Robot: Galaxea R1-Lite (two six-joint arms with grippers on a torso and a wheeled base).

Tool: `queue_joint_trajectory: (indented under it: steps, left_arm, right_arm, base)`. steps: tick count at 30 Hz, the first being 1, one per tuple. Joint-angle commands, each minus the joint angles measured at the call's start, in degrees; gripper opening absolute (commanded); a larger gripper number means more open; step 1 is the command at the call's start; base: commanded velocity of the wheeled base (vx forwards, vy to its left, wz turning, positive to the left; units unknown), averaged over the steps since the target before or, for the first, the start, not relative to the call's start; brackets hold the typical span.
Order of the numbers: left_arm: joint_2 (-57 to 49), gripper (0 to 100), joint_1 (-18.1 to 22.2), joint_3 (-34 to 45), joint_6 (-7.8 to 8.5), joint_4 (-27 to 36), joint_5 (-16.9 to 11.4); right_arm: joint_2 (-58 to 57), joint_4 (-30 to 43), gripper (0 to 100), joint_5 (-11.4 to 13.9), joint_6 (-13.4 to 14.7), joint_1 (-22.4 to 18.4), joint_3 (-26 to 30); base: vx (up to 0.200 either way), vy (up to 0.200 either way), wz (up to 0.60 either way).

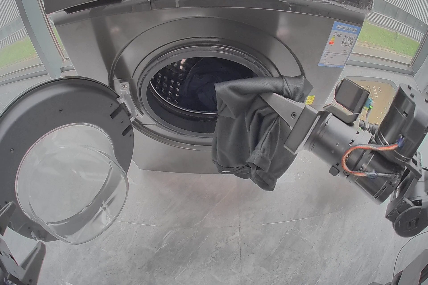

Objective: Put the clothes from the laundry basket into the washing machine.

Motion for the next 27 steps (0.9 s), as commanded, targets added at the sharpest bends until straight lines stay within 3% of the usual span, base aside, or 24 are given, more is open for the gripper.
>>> queue_joint_trajectory:
  steps: [1,4,9,18,19,27]
  left_arm:
    - [29.24,100,-2.26,-5.25,2.0,-7.05,-12.95]
    - [37.85,100,-7.01,-4.72,2.44,-15.13,-12.87]
    - [46.03,100,-14.39,-4.55,1.74,-20.67,-12.43]
    - [59.12,100,-19.75,-3.93,2.35,-28.67,-12.43]
    - [63.69,100,-21.68,-3.85,2.53,-32.8,-12.43]
    - [78.02,100,-25.55,-5.6,2.09,-46.77,-10.67]
  right_arm:
    - [9.74,-6.2,0,-3.88,-0.09,0.4,-6.86]
    - [12.02,-6.81,0,-4.76,-0.01,0.4,-9.06]
    - [14.4,-8.22,0,-4.59,-0.01,0.84,-12.13]
    - [16.68,-9.71,0,-1.86,-0.01,1.02,-12.13]
    - [17.3,-9.71,0,-1.77,-0.09,1.1,-12.92]
    - [18.35,-9.71,0,-2.21,-0.27,1.02,-14.42]
  base:
    - [0.0,0.0,0.0]
    - [0.0,0.0,0.0]
    - [0.0,0.0,0.0]
    - [0.0,0.0,0.0]
    - [0.0,0.0,0.0]
    - [0.0,0.0,0.0]
